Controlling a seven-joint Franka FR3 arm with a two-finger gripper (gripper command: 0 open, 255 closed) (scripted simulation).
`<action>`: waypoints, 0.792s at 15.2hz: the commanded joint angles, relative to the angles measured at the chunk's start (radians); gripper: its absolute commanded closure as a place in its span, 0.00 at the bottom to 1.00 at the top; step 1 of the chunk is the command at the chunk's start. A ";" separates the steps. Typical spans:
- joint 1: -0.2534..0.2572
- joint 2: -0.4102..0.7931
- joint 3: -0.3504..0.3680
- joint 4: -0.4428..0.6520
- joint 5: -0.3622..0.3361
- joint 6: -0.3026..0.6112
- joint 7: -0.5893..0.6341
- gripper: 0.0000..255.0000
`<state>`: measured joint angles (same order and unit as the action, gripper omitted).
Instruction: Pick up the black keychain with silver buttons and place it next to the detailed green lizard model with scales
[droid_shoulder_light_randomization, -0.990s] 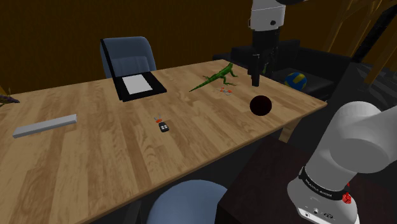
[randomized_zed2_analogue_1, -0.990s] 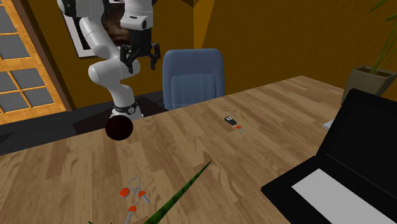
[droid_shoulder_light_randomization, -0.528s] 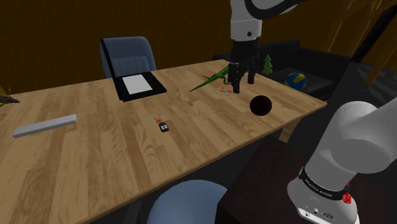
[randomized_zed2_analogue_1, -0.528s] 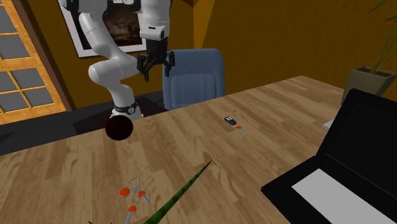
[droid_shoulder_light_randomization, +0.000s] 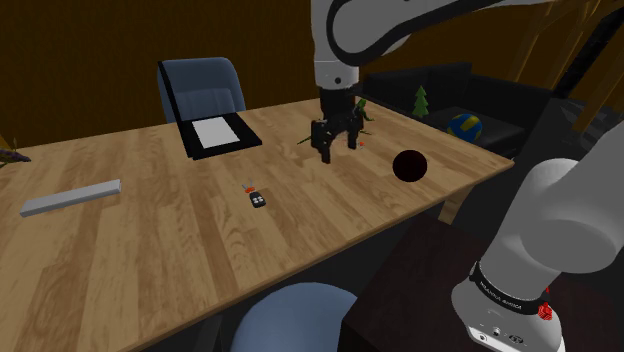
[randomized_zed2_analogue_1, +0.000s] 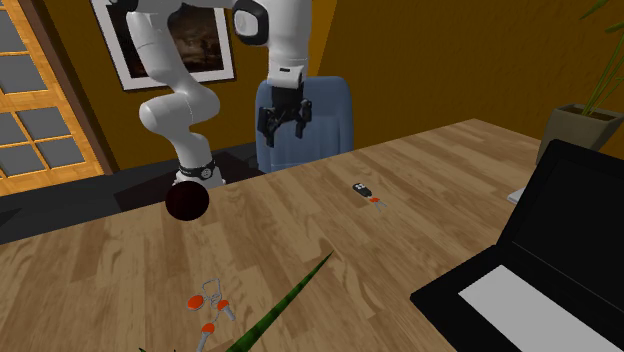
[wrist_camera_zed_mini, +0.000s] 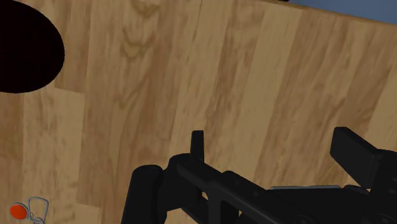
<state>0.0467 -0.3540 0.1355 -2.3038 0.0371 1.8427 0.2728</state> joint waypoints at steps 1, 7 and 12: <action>0.003 0.068 0.014 0.038 0.002 0.037 0.024 0.00; 0.020 0.282 0.056 0.177 -0.012 0.132 0.106 0.00; 0.041 0.465 0.077 0.328 -0.043 0.179 0.174 0.00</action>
<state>0.0811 0.0688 0.2069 -2.0169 0.0012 2.0164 0.4277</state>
